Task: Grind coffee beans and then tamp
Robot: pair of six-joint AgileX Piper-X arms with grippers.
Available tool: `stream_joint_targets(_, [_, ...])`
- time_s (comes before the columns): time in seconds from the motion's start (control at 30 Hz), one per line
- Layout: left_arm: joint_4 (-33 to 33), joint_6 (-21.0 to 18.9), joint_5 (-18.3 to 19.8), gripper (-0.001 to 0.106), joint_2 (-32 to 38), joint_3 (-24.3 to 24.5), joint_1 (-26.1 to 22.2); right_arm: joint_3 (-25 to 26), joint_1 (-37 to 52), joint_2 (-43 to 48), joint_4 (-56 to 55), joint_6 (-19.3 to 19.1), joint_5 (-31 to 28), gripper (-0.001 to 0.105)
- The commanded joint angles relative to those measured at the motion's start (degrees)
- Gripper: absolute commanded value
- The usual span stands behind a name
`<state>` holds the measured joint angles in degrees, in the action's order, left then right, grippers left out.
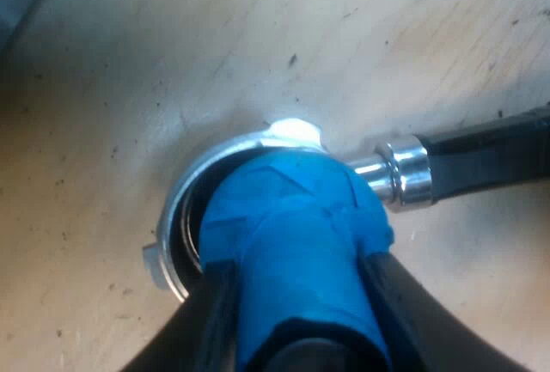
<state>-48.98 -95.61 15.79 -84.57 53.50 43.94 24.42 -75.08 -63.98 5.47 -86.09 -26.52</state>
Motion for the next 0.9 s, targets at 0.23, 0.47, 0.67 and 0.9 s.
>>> stream_joint_targets(0.23, [0.9,0.8,-0.9,0.000,-1.7,0.3,0.2,0.1,0.2,0.4,0.3,-0.3,-0.2,0.102])
stream_joint_targets(0.47, [-0.3,0.9,-0.9,0.000,-4.3,0.0,0.2,0.1,0.2,0.4,0.3,-0.3,-0.2,0.102])
stream_joint_targets(0.67, [0.1,1.3,-2.2,0.000,-4.5,0.0,0.2,0.1,0.2,0.4,0.3,-0.3,-0.2,0.102])
stream_joint_targets(0.9, [-0.1,1.2,-3.6,0.000,-0.9,0.6,0.2,0.1,0.2,0.4,0.3,-0.3,-0.2,0.102])
